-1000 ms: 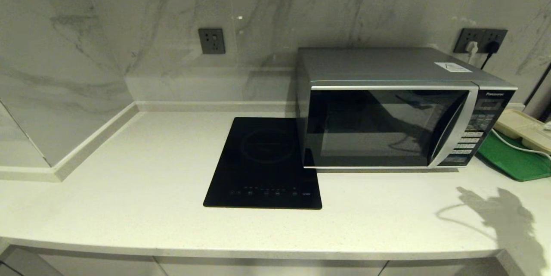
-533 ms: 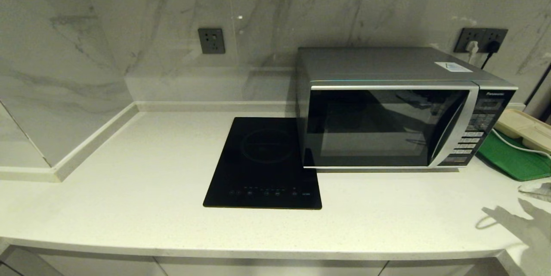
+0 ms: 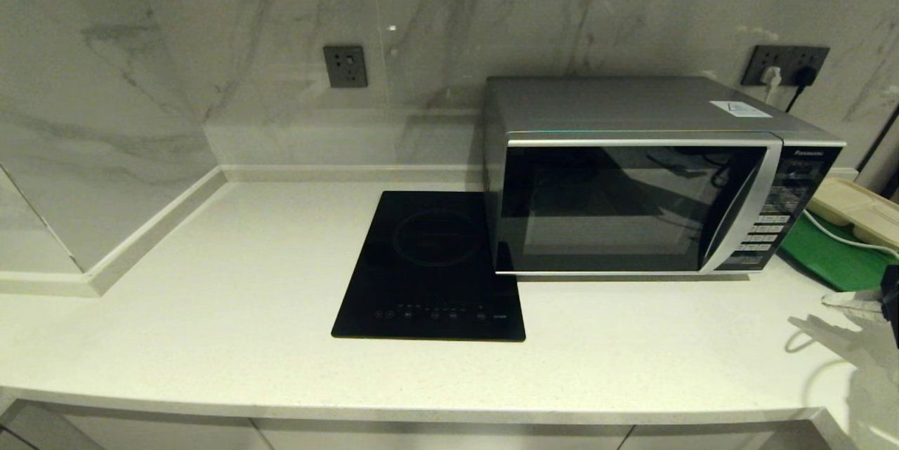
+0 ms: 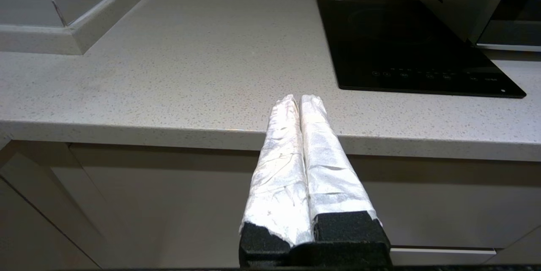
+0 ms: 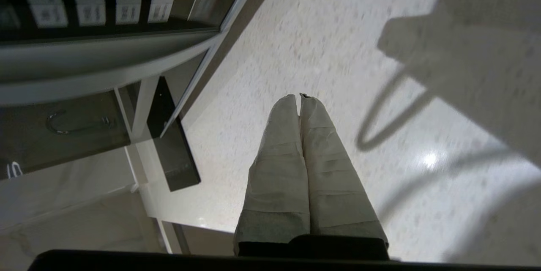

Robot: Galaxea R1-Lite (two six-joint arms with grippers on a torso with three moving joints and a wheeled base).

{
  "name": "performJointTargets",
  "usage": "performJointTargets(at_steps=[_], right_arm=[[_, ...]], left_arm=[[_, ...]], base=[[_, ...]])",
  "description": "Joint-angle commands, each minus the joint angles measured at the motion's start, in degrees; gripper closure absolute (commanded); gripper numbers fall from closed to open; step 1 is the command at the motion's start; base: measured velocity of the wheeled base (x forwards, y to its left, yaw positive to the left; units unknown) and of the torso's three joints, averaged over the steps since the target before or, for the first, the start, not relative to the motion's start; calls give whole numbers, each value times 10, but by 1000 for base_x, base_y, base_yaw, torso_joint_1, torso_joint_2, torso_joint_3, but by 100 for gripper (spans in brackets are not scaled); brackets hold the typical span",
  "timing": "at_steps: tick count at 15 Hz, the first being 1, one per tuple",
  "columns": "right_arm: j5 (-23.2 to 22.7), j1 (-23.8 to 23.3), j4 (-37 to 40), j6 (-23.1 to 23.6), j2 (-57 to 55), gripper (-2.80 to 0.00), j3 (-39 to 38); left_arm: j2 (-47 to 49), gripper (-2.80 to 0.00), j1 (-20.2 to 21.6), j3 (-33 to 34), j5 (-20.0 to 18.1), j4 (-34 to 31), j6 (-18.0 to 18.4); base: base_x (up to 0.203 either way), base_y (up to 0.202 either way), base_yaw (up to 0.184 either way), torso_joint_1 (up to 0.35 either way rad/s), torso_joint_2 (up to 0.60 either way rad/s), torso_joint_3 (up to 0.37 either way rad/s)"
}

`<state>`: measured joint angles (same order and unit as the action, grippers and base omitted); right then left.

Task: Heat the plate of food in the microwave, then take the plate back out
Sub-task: Open the microwave oven

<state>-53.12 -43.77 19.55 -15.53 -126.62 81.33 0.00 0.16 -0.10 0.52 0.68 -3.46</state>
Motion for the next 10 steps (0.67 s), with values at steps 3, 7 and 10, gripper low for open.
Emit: performJointTargets(at_steps=[3,7,10], right_arm=[[-34,11,5,-7,-63,0,78],[-97,29,30,-30,-79,0,131],[-98,44,31,-31,-95,0,143]], left_arm=[[0,0,0,0,0,0,-1],[0,0,0,0,0,0,-1],[0,0,0,0,0,0,-1]], base=[[0,0,0,0,0,0],[0,0,0,0,0,0],[0,0,0,0,0,0]])
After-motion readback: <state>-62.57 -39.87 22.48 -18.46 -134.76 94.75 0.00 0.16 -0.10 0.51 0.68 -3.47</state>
